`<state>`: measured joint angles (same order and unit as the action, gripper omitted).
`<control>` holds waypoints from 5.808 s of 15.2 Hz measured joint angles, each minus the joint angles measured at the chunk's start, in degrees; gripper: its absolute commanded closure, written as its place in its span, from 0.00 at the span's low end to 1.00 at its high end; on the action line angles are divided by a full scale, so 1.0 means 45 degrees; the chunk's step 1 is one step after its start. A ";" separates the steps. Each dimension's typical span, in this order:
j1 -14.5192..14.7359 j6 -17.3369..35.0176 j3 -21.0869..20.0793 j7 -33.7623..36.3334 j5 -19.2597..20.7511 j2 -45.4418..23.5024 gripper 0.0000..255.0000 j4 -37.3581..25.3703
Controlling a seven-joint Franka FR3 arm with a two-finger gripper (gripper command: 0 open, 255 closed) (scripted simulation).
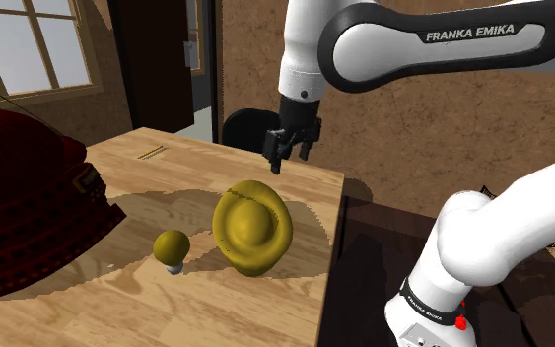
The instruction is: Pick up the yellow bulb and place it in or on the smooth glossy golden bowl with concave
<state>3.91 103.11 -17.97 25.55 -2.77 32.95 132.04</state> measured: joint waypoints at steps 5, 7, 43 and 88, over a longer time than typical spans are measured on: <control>-0.0005 0.0415 -0.1554 0.1969 0.0132 -0.1836 0.00 -0.1231; -0.0042 0.0525 -0.2167 0.2793 0.0353 -0.2686 0.00 -0.1838; 0.1582 0.0578 -0.4815 0.9710 0.5216 -1.1119 1.00 -0.7337; -0.0120 -0.3587 -0.4244 0.6009 0.2173 -0.6218 1.00 -0.8272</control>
<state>3.37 86.97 -37.06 52.59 7.01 4.96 94.82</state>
